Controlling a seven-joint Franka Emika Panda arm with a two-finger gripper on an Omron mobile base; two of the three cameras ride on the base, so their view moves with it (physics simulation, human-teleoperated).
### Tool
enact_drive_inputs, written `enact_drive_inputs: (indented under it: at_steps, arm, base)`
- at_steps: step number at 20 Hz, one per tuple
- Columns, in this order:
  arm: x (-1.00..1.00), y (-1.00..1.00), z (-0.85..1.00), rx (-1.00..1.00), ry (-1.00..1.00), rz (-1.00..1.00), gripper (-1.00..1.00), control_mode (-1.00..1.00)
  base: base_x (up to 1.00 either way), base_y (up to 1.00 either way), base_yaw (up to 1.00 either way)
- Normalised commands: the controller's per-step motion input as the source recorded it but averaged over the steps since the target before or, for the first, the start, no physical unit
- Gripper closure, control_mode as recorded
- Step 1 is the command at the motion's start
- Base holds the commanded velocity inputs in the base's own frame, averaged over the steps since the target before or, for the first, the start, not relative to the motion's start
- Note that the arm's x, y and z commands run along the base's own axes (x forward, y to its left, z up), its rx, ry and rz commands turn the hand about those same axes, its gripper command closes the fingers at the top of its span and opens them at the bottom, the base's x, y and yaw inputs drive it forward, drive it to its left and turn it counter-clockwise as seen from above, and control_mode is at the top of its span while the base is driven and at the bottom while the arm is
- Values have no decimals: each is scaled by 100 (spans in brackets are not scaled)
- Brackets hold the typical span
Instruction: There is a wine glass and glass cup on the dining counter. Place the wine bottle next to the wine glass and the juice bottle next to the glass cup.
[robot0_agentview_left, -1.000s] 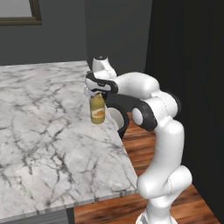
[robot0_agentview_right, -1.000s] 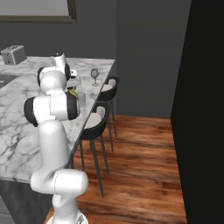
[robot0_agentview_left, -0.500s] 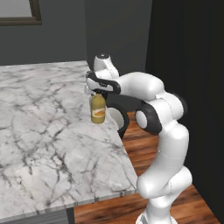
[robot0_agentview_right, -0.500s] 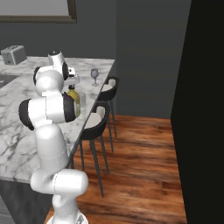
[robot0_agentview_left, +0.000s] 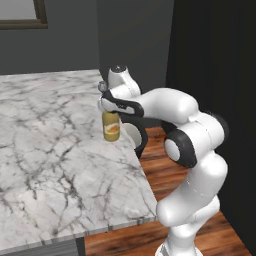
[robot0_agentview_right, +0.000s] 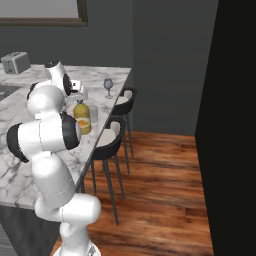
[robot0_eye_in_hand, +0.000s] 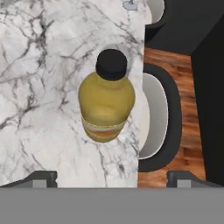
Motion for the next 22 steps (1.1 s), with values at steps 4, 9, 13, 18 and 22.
enact_drive_inputs:
  at_steps: [4, 9, 13, 18, 22]
  arm:
    - [-70, -6, 0, 4, -11, -21, -100, -100]
    - [-60, -14, 2, 12, 0, -16, -100, -100]
    - [-62, -17, 8, 15, 0, -14, -100, -100]
    - [-69, -18, 6, 13, 0, -10, -100, -100]
    - [-69, -16, 7, 5, 0, -7, -100, -100]
  base:
    - [0, 0, 0]
    - [0, 0, 0]
    - [0, 0, 0]
    - [0, 0, 0]
    - [0, 0, 0]
